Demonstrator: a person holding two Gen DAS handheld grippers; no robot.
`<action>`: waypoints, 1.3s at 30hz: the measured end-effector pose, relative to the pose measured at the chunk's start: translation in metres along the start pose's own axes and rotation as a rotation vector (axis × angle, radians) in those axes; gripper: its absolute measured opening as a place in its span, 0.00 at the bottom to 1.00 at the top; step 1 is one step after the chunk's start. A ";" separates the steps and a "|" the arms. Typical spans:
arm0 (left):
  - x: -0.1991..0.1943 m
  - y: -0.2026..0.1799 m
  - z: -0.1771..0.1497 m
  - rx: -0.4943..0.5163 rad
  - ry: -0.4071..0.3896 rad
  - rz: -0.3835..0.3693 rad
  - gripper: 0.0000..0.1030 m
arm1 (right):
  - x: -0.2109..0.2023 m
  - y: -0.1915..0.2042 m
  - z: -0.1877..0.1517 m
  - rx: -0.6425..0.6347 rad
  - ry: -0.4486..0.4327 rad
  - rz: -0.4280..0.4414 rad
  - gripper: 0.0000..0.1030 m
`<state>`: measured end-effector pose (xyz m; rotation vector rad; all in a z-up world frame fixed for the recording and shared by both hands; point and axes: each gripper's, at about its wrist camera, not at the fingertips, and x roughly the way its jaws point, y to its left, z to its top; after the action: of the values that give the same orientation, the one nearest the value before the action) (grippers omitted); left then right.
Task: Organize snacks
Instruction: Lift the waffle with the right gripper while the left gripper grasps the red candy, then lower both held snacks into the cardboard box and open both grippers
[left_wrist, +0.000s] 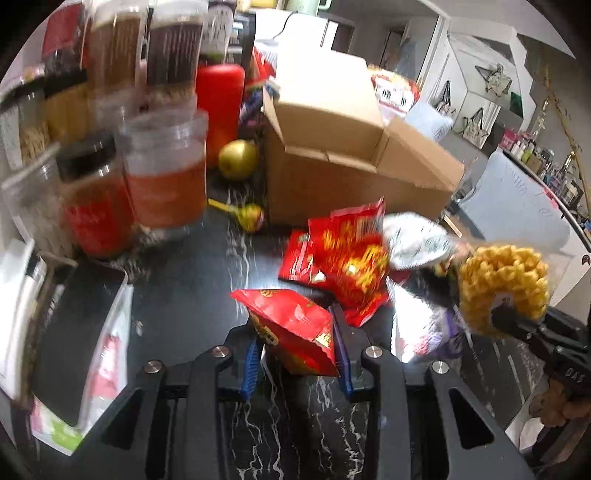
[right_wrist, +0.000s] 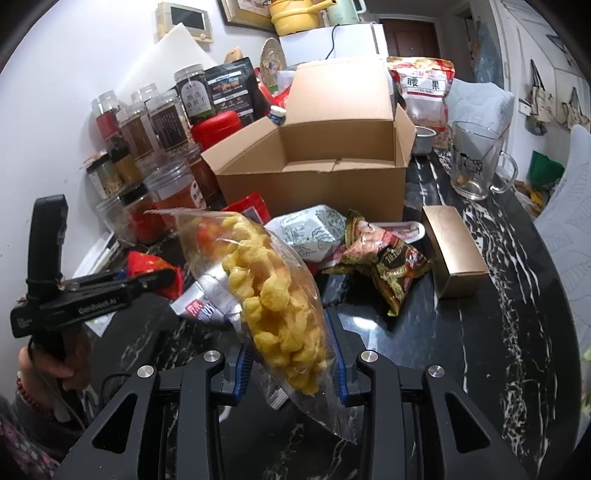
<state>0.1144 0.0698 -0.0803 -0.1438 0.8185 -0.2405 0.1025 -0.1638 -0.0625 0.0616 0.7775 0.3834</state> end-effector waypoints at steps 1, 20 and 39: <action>-0.004 -0.001 0.003 0.002 -0.012 0.001 0.32 | -0.001 0.000 0.002 0.000 -0.005 0.003 0.33; -0.044 -0.042 0.088 0.109 -0.245 -0.103 0.31 | -0.021 0.005 0.087 -0.066 -0.202 0.026 0.29; 0.003 -0.057 0.227 0.112 -0.407 -0.124 0.31 | 0.028 -0.023 0.220 -0.087 -0.310 0.023 0.29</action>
<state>0.2747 0.0220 0.0833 -0.1326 0.3913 -0.3595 0.2808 -0.1563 0.0713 0.0471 0.4538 0.4175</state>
